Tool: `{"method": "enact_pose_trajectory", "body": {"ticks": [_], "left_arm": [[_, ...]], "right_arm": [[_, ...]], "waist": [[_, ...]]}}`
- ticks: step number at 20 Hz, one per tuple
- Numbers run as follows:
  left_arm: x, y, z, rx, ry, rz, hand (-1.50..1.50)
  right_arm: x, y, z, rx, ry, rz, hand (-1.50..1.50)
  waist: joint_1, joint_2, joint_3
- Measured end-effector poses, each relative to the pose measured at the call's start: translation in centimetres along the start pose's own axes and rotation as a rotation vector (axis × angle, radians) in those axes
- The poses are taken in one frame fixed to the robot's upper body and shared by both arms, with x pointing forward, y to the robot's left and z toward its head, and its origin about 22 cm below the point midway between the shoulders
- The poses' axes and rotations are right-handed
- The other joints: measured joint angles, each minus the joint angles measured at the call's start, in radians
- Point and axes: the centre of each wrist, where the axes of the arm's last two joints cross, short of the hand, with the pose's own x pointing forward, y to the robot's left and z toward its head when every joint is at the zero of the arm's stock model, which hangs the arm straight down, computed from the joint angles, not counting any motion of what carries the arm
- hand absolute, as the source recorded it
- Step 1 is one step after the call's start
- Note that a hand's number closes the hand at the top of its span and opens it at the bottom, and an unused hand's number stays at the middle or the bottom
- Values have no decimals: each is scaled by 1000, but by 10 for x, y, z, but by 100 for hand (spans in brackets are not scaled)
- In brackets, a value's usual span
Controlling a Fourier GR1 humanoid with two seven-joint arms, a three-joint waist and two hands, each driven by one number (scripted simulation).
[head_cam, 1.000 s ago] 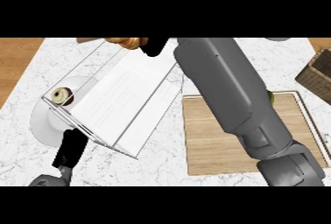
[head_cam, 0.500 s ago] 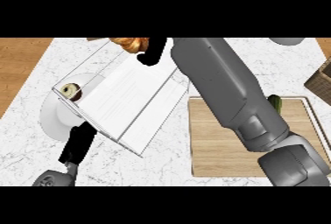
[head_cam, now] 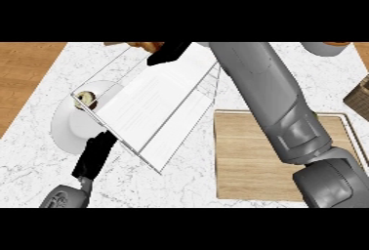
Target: Pick the croissant from the tray and place it in the tiered shelf
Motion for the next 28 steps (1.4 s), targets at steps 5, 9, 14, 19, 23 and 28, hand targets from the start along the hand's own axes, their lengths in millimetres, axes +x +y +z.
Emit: {"method": "enact_pose_trajectory", "body": {"ticks": [5,9,14,19,23,28], "left_arm": [[-2,9,2,24,10,0,0],[-9,14,9,54,19,8,0],[-10,14,10,76,32,18,0],[-15,15,14,83,36,15,0],[-12,16,13,80,25,14,0],[-11,12,13,65,17,13,0]], "right_arm": [[-3,3,-2,-146,-47,-219,-150],[-1,-4,-2,-322,-55,-327,-150],[-32,-56,23,-519,34,-370,-150],[-75,-111,66,-586,78,-353,-150],[-95,-149,102,-585,54,-328,-150],[-111,-179,138,-563,26,-286,-150]], "waist": [[-18,3,0],[-42,9,-3],[-71,23,2],[-77,30,4],[-72,34,5],[-60,40,6]]}}
